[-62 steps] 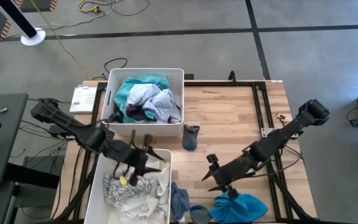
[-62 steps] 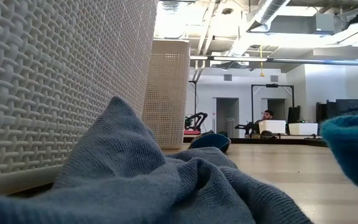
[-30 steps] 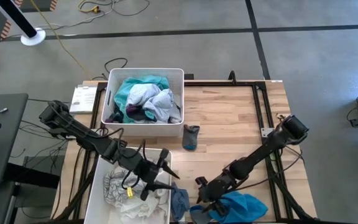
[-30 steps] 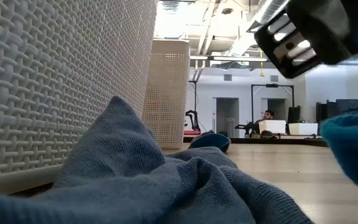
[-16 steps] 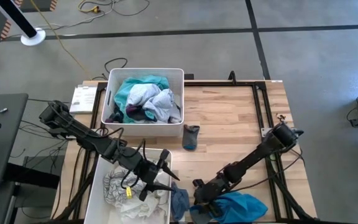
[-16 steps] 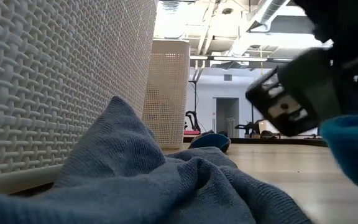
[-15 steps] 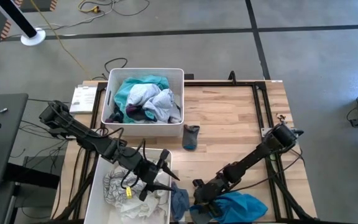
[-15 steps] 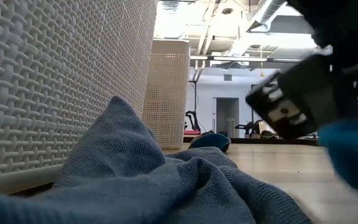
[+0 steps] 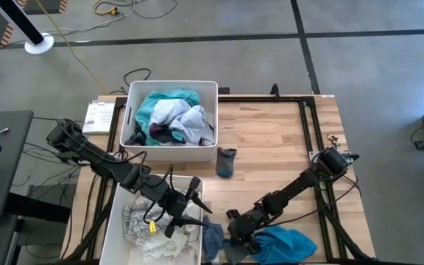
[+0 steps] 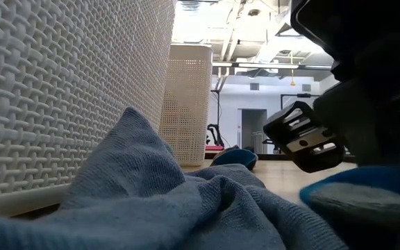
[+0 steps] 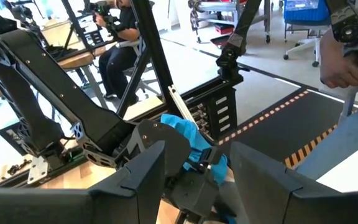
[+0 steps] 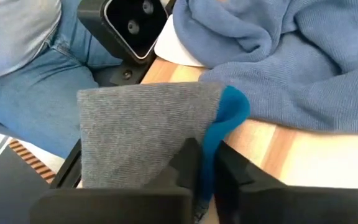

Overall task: Sort clothes
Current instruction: Put the bottom gray sock into the top white laundry bin

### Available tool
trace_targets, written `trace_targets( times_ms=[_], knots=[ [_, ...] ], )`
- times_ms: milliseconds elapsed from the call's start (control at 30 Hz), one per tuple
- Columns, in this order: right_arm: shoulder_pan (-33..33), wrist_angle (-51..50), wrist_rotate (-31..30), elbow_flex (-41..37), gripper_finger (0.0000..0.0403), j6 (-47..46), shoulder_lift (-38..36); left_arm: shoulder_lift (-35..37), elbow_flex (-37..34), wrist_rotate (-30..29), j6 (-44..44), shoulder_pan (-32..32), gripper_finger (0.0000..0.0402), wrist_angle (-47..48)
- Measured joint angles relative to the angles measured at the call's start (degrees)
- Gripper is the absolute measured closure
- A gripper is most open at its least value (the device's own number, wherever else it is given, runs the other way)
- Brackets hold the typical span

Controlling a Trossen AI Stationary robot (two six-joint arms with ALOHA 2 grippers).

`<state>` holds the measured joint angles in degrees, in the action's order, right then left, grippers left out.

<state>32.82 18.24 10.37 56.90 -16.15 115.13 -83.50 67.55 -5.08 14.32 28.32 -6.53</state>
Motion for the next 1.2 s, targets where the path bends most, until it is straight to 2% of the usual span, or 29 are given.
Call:
trace_targets(
  times_ms=[133,533,867,1033,1200],
  knots=[
    [0.0,-0.2,0.07,0.0,0.0393,1.52,-0.11,0.0,0.0,-0.04,0.0,0.0,0.0226,0.44],
    [-1.24,-2.47,2.16,-0.14,0.0396,3.85,-1.76,-0.01,0.0,-0.07,0.4,-0.04,0.0226,1.16],
    [-3.16,-8.02,1.38,-0.17,0.0398,12.15,-12.44,-0.02,0.0,-0.08,0.38,-0.95,0.0226,2.46],
    [-4.14,-11.26,-1.54,-0.13,0.0398,16.51,-18.52,0.0,0.0,-0.09,0.27,-1.23,0.0226,2.84],
    [-4.5,-15.4,-7.51,-0.11,0.0398,20.55,-24.53,-0.02,-0.02,-0.09,0.3,-1.56,0.0226,2.75]
  ],
)
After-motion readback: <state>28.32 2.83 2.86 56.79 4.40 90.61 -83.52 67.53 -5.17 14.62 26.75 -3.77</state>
